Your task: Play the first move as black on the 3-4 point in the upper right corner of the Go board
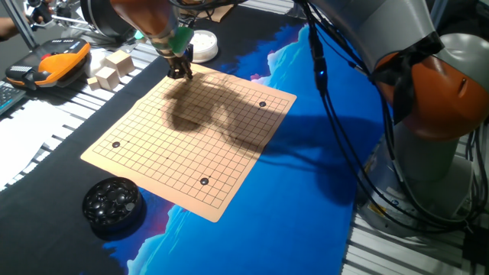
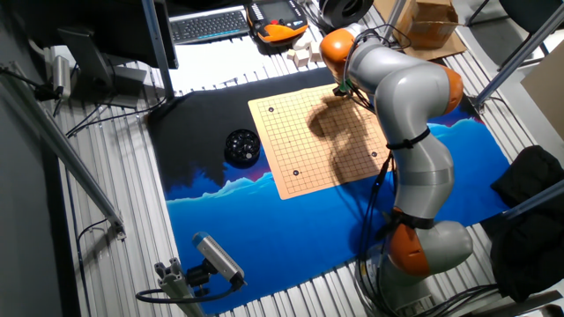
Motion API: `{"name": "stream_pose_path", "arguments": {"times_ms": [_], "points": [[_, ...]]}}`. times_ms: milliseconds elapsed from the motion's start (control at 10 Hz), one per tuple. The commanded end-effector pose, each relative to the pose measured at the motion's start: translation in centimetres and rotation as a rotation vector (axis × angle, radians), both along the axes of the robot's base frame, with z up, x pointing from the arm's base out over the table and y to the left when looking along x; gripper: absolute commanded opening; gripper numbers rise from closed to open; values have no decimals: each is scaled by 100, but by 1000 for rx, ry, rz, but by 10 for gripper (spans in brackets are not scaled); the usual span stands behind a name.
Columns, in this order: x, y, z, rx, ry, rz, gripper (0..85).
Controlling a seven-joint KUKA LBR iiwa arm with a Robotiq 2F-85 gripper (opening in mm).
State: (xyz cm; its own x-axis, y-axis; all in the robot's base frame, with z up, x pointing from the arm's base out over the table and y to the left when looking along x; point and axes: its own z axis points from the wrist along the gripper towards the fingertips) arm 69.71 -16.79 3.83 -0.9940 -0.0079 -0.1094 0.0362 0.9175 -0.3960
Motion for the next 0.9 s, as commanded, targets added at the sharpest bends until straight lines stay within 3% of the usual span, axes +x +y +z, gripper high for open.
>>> {"name": "stream_pose_path", "arguments": {"times_ms": [0, 800], "points": [[0, 3, 1, 2, -1, -1, 170], [-5, 29, 17, 8, -7, -16, 170]]}}
